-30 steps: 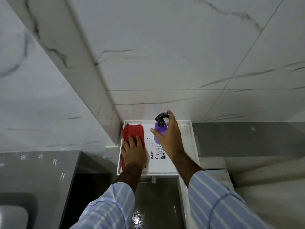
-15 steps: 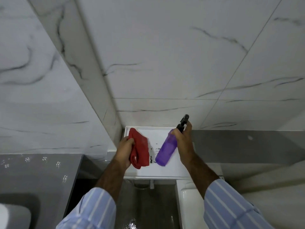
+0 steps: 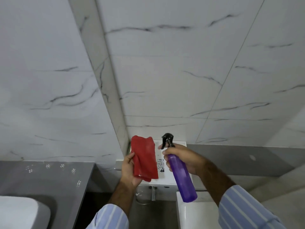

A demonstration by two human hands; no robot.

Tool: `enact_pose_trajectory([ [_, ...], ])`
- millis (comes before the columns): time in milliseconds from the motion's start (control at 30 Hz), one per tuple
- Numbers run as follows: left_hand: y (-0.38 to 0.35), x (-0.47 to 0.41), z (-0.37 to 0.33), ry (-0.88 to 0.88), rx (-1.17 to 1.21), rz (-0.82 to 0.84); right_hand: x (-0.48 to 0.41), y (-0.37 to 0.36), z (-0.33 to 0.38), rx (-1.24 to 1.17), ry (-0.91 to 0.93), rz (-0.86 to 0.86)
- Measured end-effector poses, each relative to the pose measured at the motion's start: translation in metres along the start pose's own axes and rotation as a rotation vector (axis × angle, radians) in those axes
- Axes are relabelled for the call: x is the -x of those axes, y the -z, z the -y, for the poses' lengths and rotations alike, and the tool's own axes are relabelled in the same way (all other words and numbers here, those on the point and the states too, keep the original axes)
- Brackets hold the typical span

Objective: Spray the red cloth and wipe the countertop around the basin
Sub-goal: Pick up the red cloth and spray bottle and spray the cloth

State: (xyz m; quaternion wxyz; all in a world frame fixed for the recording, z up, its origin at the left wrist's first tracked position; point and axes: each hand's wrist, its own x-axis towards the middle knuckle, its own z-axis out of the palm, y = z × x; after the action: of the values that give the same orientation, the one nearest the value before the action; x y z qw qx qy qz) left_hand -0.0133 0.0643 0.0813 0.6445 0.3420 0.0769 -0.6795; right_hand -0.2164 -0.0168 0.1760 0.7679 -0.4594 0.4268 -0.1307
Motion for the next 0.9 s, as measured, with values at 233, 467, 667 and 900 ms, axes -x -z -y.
enact_pose_trajectory([
  [233,-0.018,0.004,0.003,-0.042,-0.059,0.087,0.020,-0.035,0.021,0.224,-0.137,-0.025],
  [467,-0.021,-0.004,0.003,-0.048,-0.125,0.097,0.016,-0.047,0.023,0.292,-0.247,-0.121],
  [667,-0.016,-0.006,0.006,-0.017,-0.153,0.091,0.014,-0.050,0.026,0.355,-0.283,-0.130],
  [900,-0.017,-0.006,0.004,-0.011,-0.141,0.064,0.008,-0.054,0.030,0.354,-0.204,-0.178],
])
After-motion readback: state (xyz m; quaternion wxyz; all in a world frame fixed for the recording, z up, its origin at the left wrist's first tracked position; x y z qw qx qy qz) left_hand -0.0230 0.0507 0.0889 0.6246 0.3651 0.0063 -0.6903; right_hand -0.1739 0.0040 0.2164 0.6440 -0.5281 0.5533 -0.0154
